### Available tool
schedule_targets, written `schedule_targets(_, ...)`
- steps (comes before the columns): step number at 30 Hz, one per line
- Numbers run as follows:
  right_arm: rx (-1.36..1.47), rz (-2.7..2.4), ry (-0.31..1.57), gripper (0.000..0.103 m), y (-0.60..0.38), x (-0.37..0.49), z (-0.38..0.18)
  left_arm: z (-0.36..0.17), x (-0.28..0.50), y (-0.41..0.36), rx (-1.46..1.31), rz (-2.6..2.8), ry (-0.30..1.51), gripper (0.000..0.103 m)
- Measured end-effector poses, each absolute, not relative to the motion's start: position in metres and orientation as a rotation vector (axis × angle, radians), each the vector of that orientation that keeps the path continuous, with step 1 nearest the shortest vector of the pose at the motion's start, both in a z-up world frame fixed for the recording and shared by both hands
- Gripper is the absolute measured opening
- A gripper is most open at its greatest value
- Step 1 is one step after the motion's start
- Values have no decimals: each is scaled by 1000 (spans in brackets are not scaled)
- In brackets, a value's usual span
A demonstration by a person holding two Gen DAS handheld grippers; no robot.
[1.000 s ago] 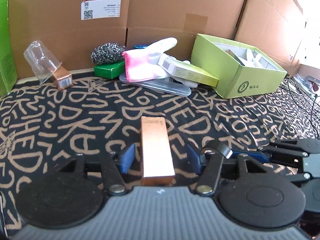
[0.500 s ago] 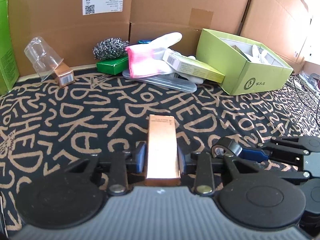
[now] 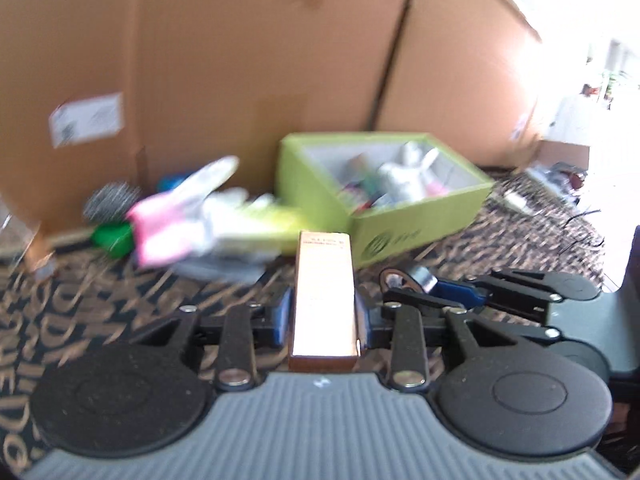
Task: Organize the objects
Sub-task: 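Carry the copper box into the shoebox and open the left tool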
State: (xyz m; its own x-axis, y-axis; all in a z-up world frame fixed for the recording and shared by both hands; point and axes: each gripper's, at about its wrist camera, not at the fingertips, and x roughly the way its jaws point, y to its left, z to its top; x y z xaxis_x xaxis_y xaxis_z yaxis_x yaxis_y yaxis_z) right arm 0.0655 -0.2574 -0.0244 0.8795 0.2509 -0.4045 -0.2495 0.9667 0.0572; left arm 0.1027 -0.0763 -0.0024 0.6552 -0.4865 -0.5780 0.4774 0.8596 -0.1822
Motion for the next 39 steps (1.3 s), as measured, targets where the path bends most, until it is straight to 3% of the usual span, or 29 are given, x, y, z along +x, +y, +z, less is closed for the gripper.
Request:
schedule_targets(11, -88, -6, 302, 22, -343, 101, 7, 44, 163, -186, -32, -642, 582, 32)
schedule_targets(26, -23, -141, 379, 22, -418, 184, -34, -10, 247, -279, -24, -638, 641, 32)
schedule_targets(27, -18, -133, 387, 22, -420, 187, -36, -13, 248, -280, -18, -635, 635, 35)
schedule_targets(28, -19, -126, 388, 23, -422, 189, -39, -15, 248, -279, -20, -636, 618, 55)
schedule_targets(29, -33, -120, 385, 32, -422, 189, -40, -15, 247, -278, -25, -635, 601, 70)
schedule_targets(30, -52, -122, 377, 49, -421, 189, -42, -15, 245, -276, -34, -617, 579, 96)
schedule_targets(31, -69, -131, 366, 58, -420, 187, -43, -14, 243, -271, -45, -590, 555, 103)
schedule_targets(32, -83, -143, 352, 69, -416, 187, -42, -12, 242, -268, -55, -576, 533, 103)
schedule_targets(33, -95, -153, 336, 73, -415, 184, -42, -11, 241, -265, -58, -583, 526, 103)
schedule_targets(39, -53, -163, 331, 77, -416, 175, -36, -7, 229, -250, -52, -569, 525, 103)
